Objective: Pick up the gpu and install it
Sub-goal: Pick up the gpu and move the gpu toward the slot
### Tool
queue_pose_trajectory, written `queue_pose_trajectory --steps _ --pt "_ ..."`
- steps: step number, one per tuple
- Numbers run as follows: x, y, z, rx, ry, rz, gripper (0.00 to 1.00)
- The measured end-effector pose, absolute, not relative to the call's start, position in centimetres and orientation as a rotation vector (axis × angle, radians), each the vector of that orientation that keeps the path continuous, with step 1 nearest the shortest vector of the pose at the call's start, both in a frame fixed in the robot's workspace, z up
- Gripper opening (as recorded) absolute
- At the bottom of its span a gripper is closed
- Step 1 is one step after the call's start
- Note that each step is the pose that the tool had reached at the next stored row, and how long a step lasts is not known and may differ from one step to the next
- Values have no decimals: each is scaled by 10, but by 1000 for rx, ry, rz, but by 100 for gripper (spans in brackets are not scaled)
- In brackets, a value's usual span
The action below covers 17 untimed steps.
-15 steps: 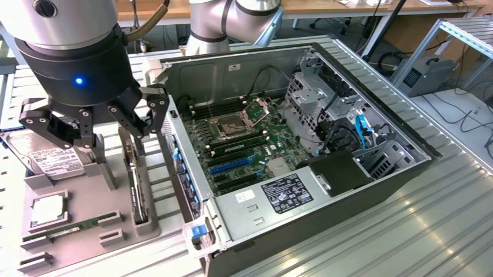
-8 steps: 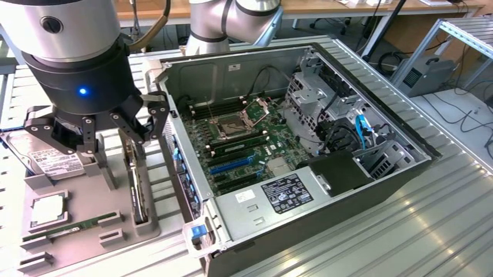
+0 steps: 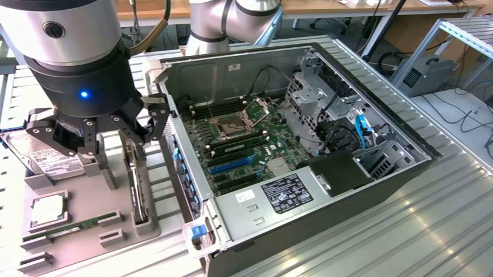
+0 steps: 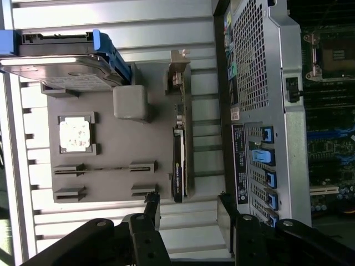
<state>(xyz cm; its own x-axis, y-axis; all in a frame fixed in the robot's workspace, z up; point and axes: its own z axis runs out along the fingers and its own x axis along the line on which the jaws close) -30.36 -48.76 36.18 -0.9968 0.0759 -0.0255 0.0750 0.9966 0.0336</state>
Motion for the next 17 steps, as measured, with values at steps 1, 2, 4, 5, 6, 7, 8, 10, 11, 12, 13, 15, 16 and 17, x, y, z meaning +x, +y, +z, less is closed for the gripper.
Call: queue_pose_trajectory --steps 1,2,4,5,6,7,8,10,11,12,13,15,16,17 --pt "-304 -488 362 118 3112 51 54" --pt "-304 -488 361 118 3112 51 54" --pt "-304 -488 361 118 3112 51 54" --pt "-304 -488 361 118 3112 51 54" --pt "-304 -488 360 118 3112 51 54" --pt "-304 -488 360 118 3112 51 54" --pt "-304 -487 360 118 3112 51 54" --pt "-304 -487 359 118 3112 51 54" --pt "-304 -486 359 118 3112 51 54" --pt "-304 -486 359 118 3112 51 54" --pt "-304 -486 359 118 3112 51 54" --pt "-304 -485 358 118 3112 51 54" --pt "-304 -484 358 118 3112 51 54" --pt "-304 -484 358 118 3112 51 54"
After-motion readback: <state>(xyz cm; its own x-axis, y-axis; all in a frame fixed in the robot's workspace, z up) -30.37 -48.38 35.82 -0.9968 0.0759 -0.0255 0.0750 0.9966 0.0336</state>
